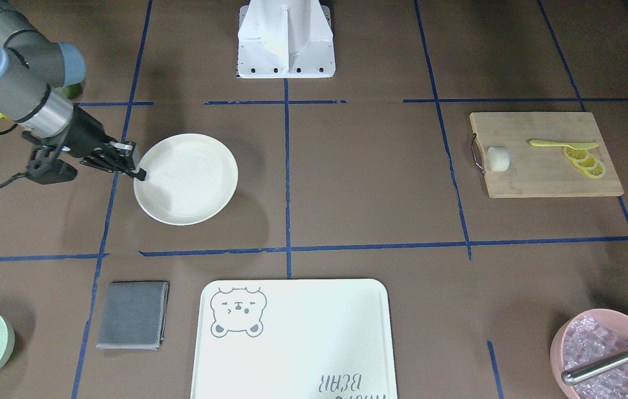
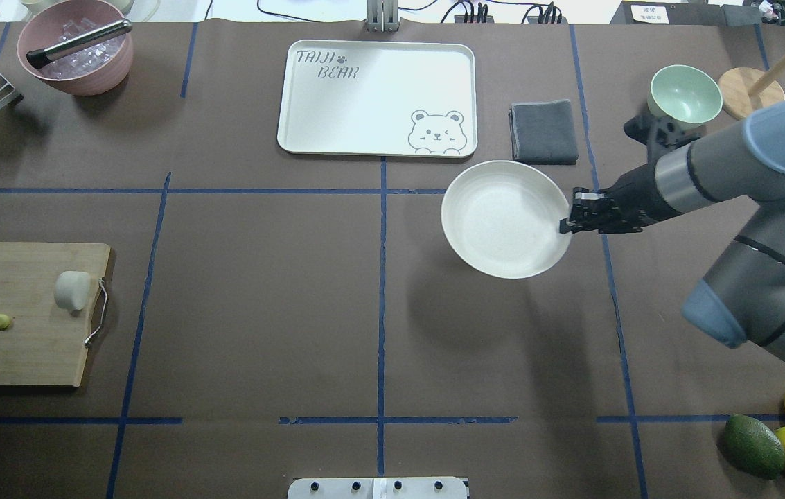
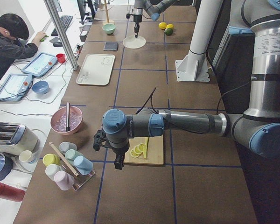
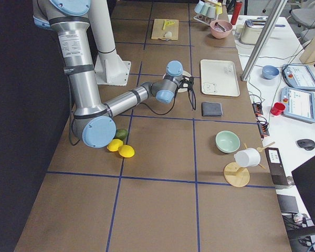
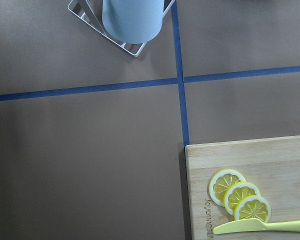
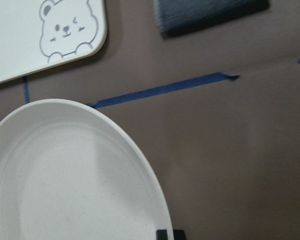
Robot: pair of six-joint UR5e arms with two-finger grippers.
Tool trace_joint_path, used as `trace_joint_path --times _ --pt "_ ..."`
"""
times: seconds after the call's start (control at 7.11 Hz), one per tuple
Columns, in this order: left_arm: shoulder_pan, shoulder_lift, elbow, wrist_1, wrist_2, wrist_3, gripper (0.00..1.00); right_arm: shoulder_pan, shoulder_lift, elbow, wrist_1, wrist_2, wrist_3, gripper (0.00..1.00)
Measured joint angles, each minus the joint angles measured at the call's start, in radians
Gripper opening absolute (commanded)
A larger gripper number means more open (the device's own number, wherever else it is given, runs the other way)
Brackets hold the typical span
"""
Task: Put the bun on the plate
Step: 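Slide the white plate with the right gripper toward the table centre, then open the right gripper and release the plate rim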
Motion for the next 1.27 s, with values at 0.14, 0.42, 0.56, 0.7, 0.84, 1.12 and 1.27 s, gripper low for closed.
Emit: trace_joint_path --times 0.14,0.42,0.56,0.7,0.84,1.12,1.27 --pt "0.0 0.0 0.0 0.0 0.0 0.0 1.0 -0.072 0.07 -0.007 -0.061 -0.077 0.034 0.0" --pt "0.0 0.001 0.0 0.0 0.0 0.0 1.0 -0.202 0.183 -0.029 -0.188 -0.222 0.094 0.0" --pt "0.0 0.0 0.0 0.0 0.0 0.0 1.0 -0.249 0.225 -0.059 -0.209 -0.284 0.122 0.0" --pt "0.0 0.0 0.001 0.0 0.0 0.0 1.0 -0.277 0.246 -0.081 -0.217 -0.315 0.135 0.01" --pt "0.0 0.0 0.001 0.0 0.0 0.0 1.0 -0.295 0.254 -0.092 -0.22 -0.334 0.14 0.03" --pt "0.0 0.0 0.002 0.0 0.0 0.0 1.0 -0.307 0.251 -0.097 -0.221 -0.353 0.141 0.37" --pt "0.0 0.0 0.002 0.0 0.0 0.0 1.0 -0.303 0.249 -0.097 -0.221 -0.355 0.139 0.86"
